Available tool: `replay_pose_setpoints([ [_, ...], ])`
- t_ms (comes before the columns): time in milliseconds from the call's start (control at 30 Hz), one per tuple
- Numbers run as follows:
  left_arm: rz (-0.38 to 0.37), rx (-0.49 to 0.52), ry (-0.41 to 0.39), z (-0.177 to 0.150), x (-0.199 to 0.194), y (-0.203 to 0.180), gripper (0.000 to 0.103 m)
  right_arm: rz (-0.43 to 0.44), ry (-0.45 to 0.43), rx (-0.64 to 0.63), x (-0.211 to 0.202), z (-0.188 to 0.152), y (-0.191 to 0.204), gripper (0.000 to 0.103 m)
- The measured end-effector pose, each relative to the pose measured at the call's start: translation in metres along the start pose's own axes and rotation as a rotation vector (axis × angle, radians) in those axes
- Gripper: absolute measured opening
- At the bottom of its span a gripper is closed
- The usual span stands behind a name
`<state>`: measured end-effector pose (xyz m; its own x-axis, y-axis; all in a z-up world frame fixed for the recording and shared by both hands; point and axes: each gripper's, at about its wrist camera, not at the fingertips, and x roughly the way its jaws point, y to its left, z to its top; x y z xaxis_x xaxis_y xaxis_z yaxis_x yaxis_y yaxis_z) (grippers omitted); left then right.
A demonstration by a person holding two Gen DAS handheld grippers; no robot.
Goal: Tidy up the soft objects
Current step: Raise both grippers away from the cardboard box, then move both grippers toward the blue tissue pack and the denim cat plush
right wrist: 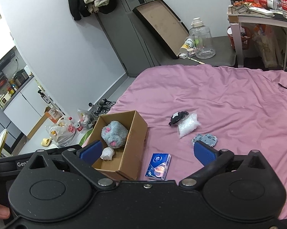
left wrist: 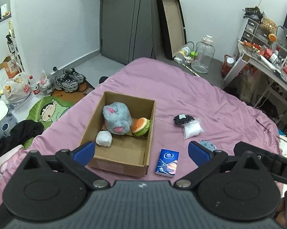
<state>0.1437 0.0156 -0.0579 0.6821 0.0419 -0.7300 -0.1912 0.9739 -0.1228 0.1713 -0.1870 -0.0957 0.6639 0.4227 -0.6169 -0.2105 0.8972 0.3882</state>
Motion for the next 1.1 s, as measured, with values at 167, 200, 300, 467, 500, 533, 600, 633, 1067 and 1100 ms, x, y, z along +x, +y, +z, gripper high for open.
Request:
replay_pose_setpoints([
  [167,-0.007,-0.023,-0.004,-0.002,-0.007,-0.004,0.103,0.027,0.004,0.016,-0.009,0.0,-0.014,0.103],
  [200,-0.004,-0.021,-0.004,-0.002,-0.008,-0.006,0.103,0.029,0.003,0.018,-0.01,0.0,-0.016,0.103],
  [300,0.0,-0.017,0.005,-0.004,-0.008,-0.01,0.103,0.031,0.005,0.026,-0.01,0.001,-0.022,0.103],
  [467,0.016,-0.007,0.028,-0.006,-0.005,-0.02,0.103,0.025,0.007,0.05,-0.011,0.001,-0.032,0.103],
  [500,0.03,-0.004,0.031,-0.007,-0.004,-0.022,0.103,0.026,0.007,0.055,-0.012,0.001,-0.035,0.103],
  [533,0.041,-0.002,0.034,-0.007,-0.003,-0.025,0.103,0.027,0.007,0.064,-0.012,0.002,-0.038,0.103],
  [600,0.04,-0.005,0.041,-0.008,0.001,-0.029,0.103,0.026,0.01,0.078,-0.013,0.002,-0.043,0.103],
  [633,0.04,-0.005,0.047,-0.009,0.003,-0.031,0.103,0.022,0.014,0.089,-0.013,0.002,-0.046,0.103],
  [1067,0.049,0.015,0.074,-0.015,0.033,-0.06,0.103,-0.016,0.045,0.173,-0.002,0.0,-0.083,0.103],
  [1100,0.052,0.012,0.074,-0.016,0.036,-0.061,0.103,-0.016,0.047,0.182,0.0,0.0,-0.086,0.103],
])
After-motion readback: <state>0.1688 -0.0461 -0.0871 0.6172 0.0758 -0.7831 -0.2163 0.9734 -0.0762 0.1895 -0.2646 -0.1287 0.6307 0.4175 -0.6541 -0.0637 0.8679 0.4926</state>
